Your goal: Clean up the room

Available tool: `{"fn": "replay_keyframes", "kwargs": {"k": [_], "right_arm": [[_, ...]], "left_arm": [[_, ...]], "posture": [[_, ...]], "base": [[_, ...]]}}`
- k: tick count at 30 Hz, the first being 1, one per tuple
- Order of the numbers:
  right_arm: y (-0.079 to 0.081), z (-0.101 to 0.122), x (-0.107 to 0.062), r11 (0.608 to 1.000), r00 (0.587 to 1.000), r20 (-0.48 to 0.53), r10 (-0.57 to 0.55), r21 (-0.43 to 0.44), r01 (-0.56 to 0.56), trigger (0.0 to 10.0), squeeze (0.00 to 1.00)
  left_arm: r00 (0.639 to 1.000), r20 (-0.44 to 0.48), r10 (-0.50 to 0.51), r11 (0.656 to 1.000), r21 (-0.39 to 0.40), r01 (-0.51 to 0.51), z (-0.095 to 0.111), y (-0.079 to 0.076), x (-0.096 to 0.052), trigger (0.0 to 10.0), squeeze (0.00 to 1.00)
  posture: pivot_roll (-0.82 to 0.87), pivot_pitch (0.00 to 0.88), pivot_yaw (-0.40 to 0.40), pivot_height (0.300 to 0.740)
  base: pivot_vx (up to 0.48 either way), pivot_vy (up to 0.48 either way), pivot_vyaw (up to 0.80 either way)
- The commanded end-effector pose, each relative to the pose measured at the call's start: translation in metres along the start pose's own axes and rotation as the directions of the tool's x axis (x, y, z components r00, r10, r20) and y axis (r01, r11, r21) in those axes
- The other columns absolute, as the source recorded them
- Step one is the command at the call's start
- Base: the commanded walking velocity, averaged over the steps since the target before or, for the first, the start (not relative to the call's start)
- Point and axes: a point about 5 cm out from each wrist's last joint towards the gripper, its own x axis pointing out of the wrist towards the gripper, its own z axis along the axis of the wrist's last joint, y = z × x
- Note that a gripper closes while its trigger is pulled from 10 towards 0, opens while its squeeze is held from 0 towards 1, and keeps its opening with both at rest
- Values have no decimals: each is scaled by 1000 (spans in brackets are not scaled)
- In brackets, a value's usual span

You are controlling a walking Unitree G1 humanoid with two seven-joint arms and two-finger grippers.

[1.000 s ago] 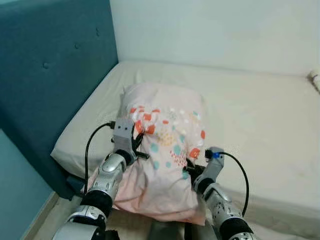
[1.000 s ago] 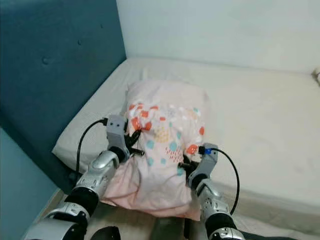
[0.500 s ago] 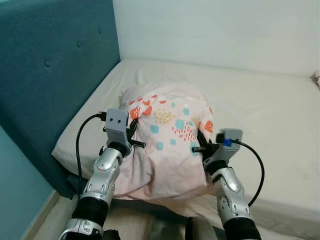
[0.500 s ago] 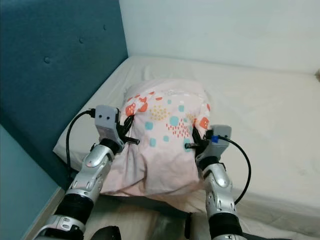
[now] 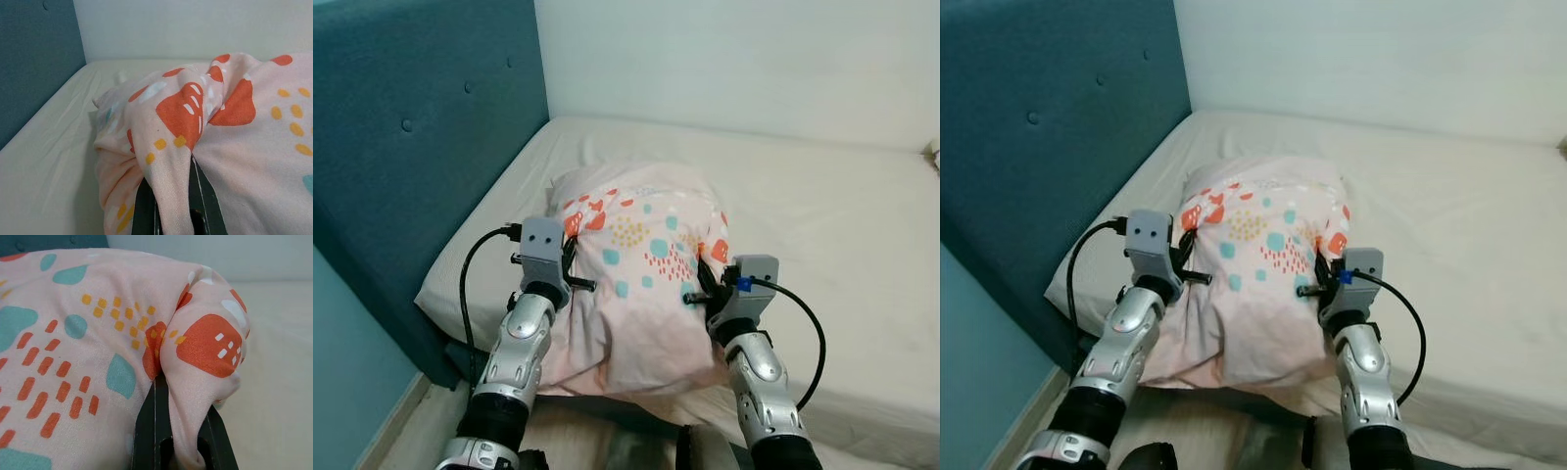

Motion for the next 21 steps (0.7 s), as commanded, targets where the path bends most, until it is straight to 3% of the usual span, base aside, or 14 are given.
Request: {"fn": "replay_keyframes", "kwargs": {"k": [1,6,11,21], "right_arm": [[-3,9,2,1000,999,35,-19,-14,20,10000,0],[-5,6,0,998,999,8,-31,-59,32,10000,0],[-3,6,-1,998,999,2,-37,-60,37,10000,0],[3,3,-2,996,1000,-13,-24,-82,23,10000,0]], "left_arm": [[999,39,-17,1000,1,17,7,-1,-2,10000,0],[999,24,-35,999,-35,36,2,-5,-10,10000,0],[999,-21,-42,999,-15,41,-4,-7,-15,10000,0],[999,7,-43,998,-37,43,1,-6,-16,10000,0]], "posture": [[-4,0,-39,585],[-6,0,-40,605],[-5,0,-45,620],[3,0,-51,655]], "base": [[0,0,0],[0,0,0],[0,0,0],[0,0,0]]}}
